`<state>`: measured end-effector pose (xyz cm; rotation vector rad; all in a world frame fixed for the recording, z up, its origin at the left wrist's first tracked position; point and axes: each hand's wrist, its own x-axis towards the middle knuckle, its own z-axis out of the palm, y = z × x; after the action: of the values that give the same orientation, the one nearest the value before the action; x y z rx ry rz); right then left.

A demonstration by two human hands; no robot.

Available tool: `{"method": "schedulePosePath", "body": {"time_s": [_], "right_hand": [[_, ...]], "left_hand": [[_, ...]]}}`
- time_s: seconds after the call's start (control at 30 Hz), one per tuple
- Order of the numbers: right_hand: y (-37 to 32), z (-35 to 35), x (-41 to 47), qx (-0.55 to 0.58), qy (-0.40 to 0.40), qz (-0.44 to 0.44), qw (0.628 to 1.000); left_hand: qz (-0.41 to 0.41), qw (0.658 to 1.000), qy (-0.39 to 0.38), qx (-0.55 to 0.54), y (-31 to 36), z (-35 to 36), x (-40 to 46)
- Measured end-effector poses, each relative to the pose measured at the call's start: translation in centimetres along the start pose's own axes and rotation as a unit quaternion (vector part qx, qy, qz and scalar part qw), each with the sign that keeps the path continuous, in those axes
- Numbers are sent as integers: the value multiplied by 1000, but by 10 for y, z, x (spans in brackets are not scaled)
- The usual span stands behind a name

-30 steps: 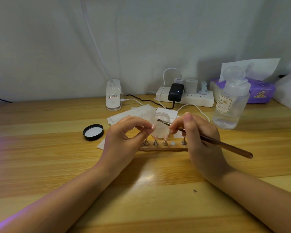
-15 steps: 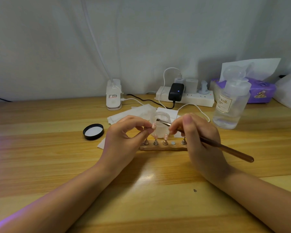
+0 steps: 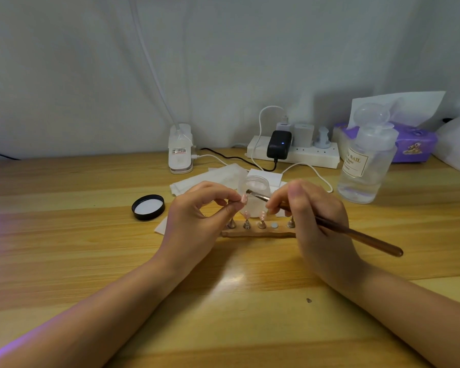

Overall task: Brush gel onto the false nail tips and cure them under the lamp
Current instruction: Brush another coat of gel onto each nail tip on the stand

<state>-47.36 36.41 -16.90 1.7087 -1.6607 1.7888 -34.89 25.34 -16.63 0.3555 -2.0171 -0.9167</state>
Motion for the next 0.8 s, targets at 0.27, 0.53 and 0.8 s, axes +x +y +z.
{"method": "schedulePosePath", "body": {"time_s": [0.27,0.53,0.8], "right_hand": [[3,0,0,7,-8,35,999],[0,2,-1,-27,-15,-39,999],[6,-1,1,-4,12,44,999]], "left_hand": [[9,1000,4,12,-1,0,0],[16,1000,4,16,-1,-1,0],[8,1000,3,0,-1,1,0]]}}
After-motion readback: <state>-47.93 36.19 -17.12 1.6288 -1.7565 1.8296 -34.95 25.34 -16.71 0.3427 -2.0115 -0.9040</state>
